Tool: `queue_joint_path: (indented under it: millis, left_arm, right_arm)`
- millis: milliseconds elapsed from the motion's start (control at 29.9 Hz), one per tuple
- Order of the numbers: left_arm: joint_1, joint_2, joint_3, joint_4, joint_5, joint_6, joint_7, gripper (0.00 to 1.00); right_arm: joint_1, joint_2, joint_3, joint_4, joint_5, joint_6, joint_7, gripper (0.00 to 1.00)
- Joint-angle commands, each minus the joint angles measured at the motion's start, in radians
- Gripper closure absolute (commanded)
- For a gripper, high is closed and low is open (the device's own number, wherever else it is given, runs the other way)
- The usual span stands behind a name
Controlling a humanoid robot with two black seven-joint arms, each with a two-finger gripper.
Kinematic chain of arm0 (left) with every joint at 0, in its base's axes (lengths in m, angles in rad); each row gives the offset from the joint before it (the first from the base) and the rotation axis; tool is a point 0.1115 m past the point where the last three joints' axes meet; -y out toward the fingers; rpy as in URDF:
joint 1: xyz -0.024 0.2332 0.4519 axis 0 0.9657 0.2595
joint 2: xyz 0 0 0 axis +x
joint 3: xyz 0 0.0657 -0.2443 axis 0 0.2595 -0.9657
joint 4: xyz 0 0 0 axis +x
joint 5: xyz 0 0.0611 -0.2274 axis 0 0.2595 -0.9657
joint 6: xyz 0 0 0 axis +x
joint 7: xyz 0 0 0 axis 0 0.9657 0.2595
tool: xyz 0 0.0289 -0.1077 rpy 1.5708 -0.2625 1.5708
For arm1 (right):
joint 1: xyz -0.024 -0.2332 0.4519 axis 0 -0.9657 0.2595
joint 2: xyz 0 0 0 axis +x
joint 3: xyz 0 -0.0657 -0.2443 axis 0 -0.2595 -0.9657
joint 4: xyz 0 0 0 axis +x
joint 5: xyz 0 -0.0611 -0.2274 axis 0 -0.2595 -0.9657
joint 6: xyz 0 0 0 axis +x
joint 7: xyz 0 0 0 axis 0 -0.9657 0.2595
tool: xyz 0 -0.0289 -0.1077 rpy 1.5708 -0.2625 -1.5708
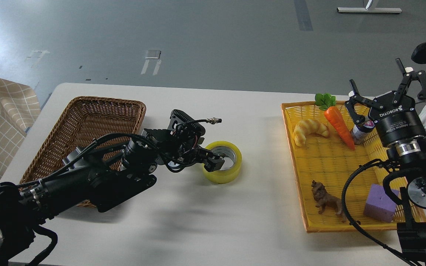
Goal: Place and transfer tape with both arms
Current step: 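Reach the left gripper toward the tape roll and grip its rim, then lift the tape roll with the left gripper and carry it over the basket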
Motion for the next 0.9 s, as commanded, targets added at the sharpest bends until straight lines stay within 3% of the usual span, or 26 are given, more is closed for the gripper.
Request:
queue_joint_path:
  millis: [0,268,334,568,702,869]
  left_arm:
    - [0.001,0.000,0.003,0.003,0.001,0.000,0.000,0.43]
    - [0.004,0.000,0.003,0.003,0.007,0.001,-0.012,0.77]
    - [-0.002,-0.002,0.030,0.003,0.007,0.000,0.003,1.00]
    - [-0.019,0.004,0.072,-0.011,-0.001,0.000,0.037,1.00]
    - [-0.076,0.020,0.066,-0.025,-0.007,0.000,0.036,1.00]
    - [-0.189,0.081,0.063,-0.042,-0.108,0.000,0.004,1.00]
  right_arm:
    - [-0.001,0.000,0.000,0.001,0.001,0.000,0.000,0.01]
    - [-0.001,0.000,0.000,0.001,0.001,0.000,0.000,0.01]
    - [-0.001,0.000,0.000,0.001,-0.001,0.000,0.000,0.01]
    - [-0.001,0.000,0.000,-0.001,0.001,0.000,0.000,0.01]
    - [-0.001,0.000,0.000,0.001,-0.001,0.000,0.000,0.01]
    - [-0.002,0.000,0.000,-0.001,-0.001,0.000,0.000,0.01]
